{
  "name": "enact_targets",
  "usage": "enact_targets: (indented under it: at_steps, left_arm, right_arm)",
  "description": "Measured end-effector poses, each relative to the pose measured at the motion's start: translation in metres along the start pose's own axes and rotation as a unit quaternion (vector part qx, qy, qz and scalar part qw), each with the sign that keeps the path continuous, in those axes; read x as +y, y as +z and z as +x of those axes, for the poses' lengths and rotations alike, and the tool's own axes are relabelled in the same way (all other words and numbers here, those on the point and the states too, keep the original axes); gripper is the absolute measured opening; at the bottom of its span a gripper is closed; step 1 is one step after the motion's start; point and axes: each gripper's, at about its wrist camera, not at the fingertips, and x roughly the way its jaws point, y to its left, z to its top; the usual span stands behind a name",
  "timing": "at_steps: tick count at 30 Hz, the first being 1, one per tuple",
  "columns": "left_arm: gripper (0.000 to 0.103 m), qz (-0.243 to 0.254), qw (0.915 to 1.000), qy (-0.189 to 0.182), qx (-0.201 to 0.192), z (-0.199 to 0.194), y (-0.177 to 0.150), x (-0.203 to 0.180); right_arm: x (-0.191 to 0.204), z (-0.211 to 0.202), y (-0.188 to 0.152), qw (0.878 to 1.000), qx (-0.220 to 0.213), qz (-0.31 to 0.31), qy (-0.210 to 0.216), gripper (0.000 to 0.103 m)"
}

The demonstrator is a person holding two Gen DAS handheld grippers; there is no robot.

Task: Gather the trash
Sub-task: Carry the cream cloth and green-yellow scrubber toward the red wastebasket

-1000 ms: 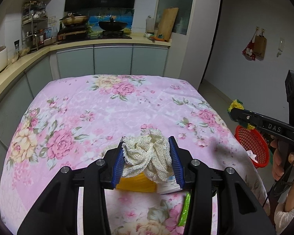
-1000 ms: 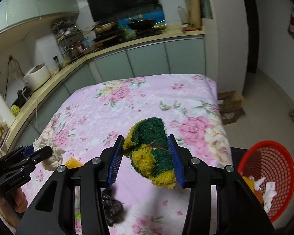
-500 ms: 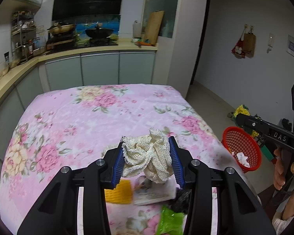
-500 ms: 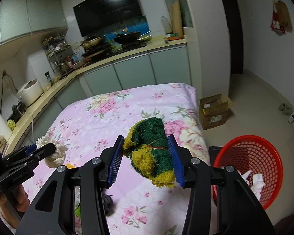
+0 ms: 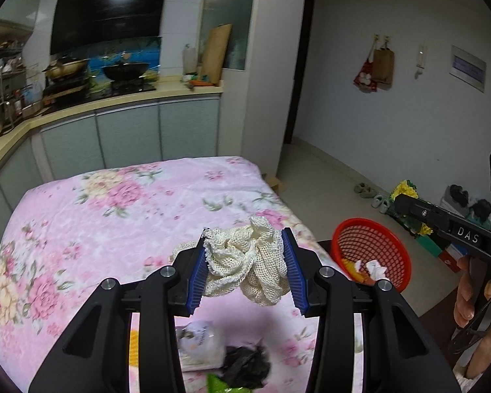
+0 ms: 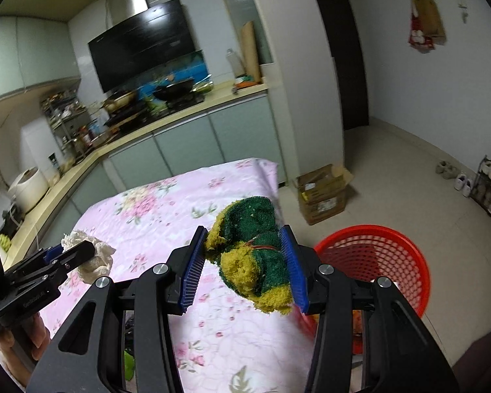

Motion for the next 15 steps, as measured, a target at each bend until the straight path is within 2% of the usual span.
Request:
enact_targets:
  at_steps: [15]
  left_arm:
    - [0.041,0.038,0.9976,-0.057,0.014,0.035,0.013,-0.056]
  right_arm:
    - [-0.042,-0.018,0.0,0.998,-0.018,0.043,-0.051,0.044]
